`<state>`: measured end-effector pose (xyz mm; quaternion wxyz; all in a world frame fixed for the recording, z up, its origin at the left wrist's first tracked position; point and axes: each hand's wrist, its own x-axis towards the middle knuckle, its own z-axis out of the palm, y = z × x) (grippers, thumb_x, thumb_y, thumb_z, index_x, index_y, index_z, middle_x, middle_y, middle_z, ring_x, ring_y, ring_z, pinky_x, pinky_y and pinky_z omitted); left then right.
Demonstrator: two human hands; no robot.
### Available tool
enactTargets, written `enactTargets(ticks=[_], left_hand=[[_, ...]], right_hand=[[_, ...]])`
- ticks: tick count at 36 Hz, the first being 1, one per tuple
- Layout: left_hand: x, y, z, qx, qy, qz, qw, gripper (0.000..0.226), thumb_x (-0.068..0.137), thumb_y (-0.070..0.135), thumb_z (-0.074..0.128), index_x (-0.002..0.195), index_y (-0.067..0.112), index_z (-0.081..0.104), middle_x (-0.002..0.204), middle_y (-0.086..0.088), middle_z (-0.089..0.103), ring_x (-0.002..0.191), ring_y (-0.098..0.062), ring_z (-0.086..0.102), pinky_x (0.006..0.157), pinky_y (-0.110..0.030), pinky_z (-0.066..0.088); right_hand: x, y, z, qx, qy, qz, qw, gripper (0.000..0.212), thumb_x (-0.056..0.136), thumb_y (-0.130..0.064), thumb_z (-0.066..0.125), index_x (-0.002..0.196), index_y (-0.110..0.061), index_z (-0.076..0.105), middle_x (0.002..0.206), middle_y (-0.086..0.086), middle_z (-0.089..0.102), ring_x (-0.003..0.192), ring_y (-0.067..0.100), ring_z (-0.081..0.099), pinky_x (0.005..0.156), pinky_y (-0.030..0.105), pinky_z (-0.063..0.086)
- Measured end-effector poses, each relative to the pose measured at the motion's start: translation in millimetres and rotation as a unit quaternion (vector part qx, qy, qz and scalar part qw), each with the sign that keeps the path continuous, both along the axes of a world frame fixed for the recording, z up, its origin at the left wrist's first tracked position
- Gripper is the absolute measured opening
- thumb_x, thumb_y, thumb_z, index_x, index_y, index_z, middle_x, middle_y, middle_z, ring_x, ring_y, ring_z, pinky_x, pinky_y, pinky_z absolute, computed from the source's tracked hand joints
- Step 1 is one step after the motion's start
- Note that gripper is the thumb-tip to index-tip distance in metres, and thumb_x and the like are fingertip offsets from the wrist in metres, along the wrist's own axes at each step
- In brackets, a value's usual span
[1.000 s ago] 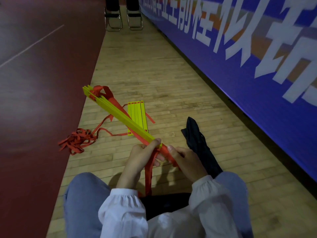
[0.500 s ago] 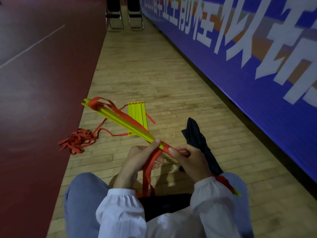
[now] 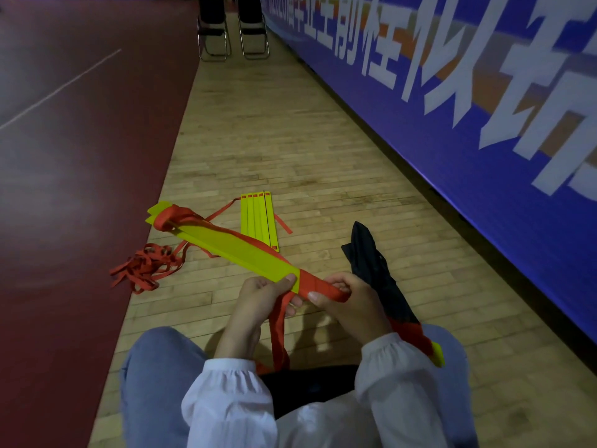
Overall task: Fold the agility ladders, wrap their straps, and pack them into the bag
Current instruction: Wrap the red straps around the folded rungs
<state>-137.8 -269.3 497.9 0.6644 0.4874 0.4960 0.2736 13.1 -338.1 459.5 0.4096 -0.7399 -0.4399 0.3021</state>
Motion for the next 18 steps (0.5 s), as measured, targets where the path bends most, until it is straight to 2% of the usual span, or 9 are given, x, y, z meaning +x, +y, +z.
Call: enactTargets(ticks=[4, 8, 10, 13, 18], left_hand=[[1.5, -1.6, 0.2, 0.013, -0.005, -0.013, 1.000, 0.033, 0.094, 0.012, 0.059, 0.063, -0.001, 0.064, 0.053, -0.011, 0.064, 0.034, -0.009, 0.051, 0.036, -0.015, 0.038], [4.2, -2.3, 1.8, 0.013, 0.002, -0.026, 1.000, 0.031, 0.095, 0.013, 0.058, 0.070, -0.004, 0.064, 0.050, -0.008, 0.064, 0.034, -0.008, 0.051, 0.037, -0.014, 0.039], [4.9, -2.9, 1.8, 0.007, 0.006, -0.032, 0.999, 0.030, 0.095, 0.015, 0.057, 0.076, -0.006, 0.065, 0.048, -0.006, 0.063, 0.034, -0.007, 0.052, 0.037, -0.014, 0.039], [5.7, -5.2, 1.6, -0.007, 0.003, -0.046, 0.999, 0.031, 0.096, 0.018, 0.056, 0.082, -0.007, 0.065, 0.051, -0.004, 0.065, 0.036, -0.007, 0.054, 0.037, -0.014, 0.040], [5.9, -6.4, 0.9, -0.026, 0.016, -0.062, 0.998, 0.036, 0.097, 0.025, 0.053, 0.080, -0.003, 0.066, 0.057, -0.004, 0.069, 0.038, -0.007, 0.057, 0.039, -0.016, 0.045]], right_hand=[[1.7, -0.7, 0.3, -0.017, 0.015, 0.011, 1.000, 0.017, 0.083, -0.042, 0.070, 0.095, -0.033, 0.062, 0.092, -0.013, 0.066, 0.089, 0.006, 0.063, 0.080, 0.027, 0.052], [3.6, -0.7, 1.4, -0.004, 0.030, -0.010, 1.000, 0.017, 0.084, -0.039, 0.069, 0.096, -0.027, 0.067, 0.090, -0.011, 0.067, 0.086, 0.006, 0.064, 0.074, 0.023, 0.052], [4.2, -0.9, 0.4, 0.002, 0.036, -0.026, 0.999, 0.019, 0.081, -0.041, 0.072, 0.094, -0.027, 0.069, 0.089, -0.009, 0.069, 0.086, 0.010, 0.066, 0.076, 0.031, 0.055], [3.4, -0.8, -0.5, 0.014, 0.037, -0.055, 0.998, 0.022, 0.066, -0.051, 0.070, 0.083, -0.036, 0.066, 0.084, -0.009, 0.070, 0.083, 0.011, 0.067, 0.076, 0.041, 0.057], [2.8, -0.7, -1.0, 0.025, 0.014, -0.081, 0.996, 0.017, 0.073, -0.032, 0.079, 0.083, -0.035, 0.066, 0.081, -0.012, 0.069, 0.081, 0.007, 0.066, 0.076, 0.032, 0.056]])
